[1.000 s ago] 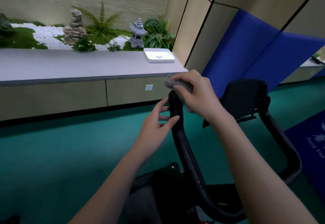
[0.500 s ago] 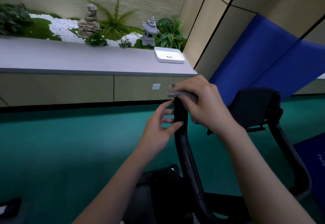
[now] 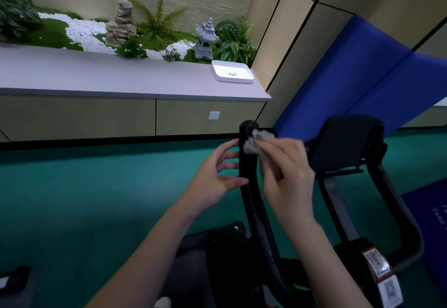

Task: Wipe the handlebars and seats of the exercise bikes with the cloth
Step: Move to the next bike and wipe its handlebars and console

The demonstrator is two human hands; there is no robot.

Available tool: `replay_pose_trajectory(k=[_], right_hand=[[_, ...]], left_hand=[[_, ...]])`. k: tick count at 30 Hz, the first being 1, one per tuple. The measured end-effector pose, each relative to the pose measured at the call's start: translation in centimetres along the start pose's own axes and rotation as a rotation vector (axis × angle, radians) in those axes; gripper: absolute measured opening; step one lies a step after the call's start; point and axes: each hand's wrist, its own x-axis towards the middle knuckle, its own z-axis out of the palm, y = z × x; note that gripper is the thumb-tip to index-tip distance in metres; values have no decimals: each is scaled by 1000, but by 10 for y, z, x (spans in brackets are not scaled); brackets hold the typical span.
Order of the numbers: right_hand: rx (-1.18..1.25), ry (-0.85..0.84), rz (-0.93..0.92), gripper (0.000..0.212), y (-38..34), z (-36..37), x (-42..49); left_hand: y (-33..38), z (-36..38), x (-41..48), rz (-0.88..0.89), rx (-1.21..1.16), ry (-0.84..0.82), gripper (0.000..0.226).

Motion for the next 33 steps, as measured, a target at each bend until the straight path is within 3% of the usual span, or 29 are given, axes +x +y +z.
replay_pose_trajectory(k=[2,8,15,20,25,33], right_hand=[[-5,8,-51,21,0,7,18],[85,-191,-74,23,0,7,-16],[144,202,286,20,-13,4,25],[147,-2,500,27,-7,31,49],[468,-45,822,26,3,37,32],[598,-54,867,24,8,40,6]], left_hand=[[-1,1,0,-1,-21,6,71],[-6,-5,-5,-24,-31,-6,67],[-7,-5,-10,-33,28,-20,64],[-4,-2,-9,-31,47,11,60],[-2,0,-13,-3,64,56,58],[-3,5,-14,36,84,104,55]])
